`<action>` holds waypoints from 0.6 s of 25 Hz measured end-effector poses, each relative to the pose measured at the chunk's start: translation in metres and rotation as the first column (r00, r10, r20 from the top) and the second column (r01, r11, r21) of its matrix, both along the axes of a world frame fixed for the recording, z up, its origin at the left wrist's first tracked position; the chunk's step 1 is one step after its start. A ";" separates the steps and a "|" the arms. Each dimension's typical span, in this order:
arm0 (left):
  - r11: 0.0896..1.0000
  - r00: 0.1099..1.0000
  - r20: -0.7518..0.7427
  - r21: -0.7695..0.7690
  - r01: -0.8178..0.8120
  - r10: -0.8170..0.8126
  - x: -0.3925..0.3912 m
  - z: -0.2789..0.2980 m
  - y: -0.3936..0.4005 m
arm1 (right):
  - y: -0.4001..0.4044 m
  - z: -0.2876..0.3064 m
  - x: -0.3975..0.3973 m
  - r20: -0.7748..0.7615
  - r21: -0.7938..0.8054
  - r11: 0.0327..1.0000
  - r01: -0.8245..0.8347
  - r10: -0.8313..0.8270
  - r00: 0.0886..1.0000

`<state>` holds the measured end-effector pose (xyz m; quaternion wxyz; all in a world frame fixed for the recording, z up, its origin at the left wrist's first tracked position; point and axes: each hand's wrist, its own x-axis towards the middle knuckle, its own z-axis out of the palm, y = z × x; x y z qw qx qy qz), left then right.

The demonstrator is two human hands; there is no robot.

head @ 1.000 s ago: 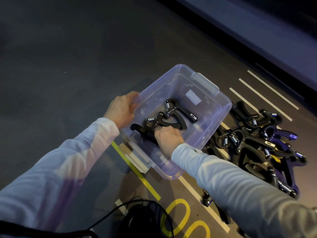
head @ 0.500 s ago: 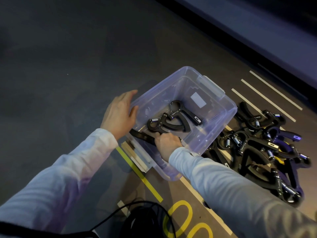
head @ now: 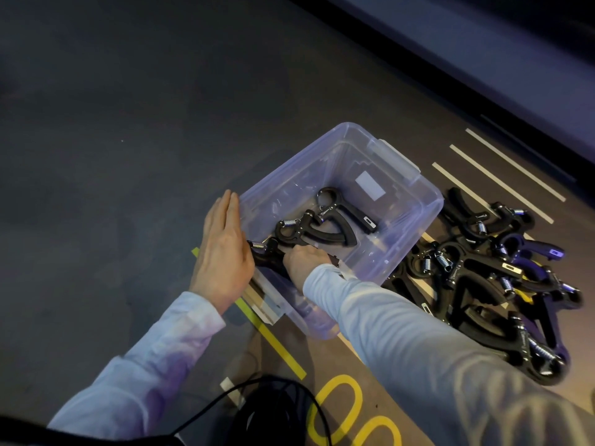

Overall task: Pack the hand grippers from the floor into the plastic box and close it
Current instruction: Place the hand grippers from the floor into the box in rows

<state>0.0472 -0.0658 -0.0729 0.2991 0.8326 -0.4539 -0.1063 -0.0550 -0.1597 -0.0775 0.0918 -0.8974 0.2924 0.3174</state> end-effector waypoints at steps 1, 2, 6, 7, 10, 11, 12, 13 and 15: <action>1.000 1.000 0.015 0.013 0.005 -0.006 0.000 0.000 0.000 | 0.000 -0.002 0.001 -0.006 0.000 1.000 0.006 -0.006 1.000; 1.000 1.000 0.026 0.025 0.010 -0.011 0.001 0.000 0.000 | 0.000 -0.003 0.001 -0.012 0.005 1.000 0.006 -0.006 1.000; 0.999 0.999 0.046 0.046 0.018 -0.020 0.001 0.002 -0.001 | -0.011 -0.006 -0.003 -0.031 0.077 0.997 -0.023 0.025 0.999; 0.999 0.999 0.046 0.050 0.016 -0.018 0.001 0.002 -0.001 | -0.013 -0.008 -0.005 -0.030 0.088 0.995 -0.045 0.048 0.998; 0.999 0.999 0.045 0.042 0.014 -0.016 0.001 0.002 -0.002 | -0.012 -0.007 -0.010 -0.013 0.087 0.994 -0.060 0.061 0.998; 0.999 0.999 0.044 0.037 0.014 -0.016 0.001 0.002 -0.002 | -0.011 -0.005 -0.012 -0.006 0.075 0.996 -0.058 0.059 0.998; 0.999 0.999 0.044 0.033 0.014 -0.015 0.001 0.002 -0.002 | -0.009 -0.003 -0.014 0.005 0.051 0.997 -0.057 0.056 0.998; 0.999 0.999 0.043 0.030 0.011 -0.013 0.001 0.001 -0.003 | -0.009 -0.001 -0.015 0.013 0.024 0.998 -0.058 0.058 0.998; 1.000 0.999 0.040 0.027 0.002 -0.003 0.000 0.002 -0.003 | -0.008 -0.001 -0.015 0.010 -0.020 0.997 -0.080 0.080 0.997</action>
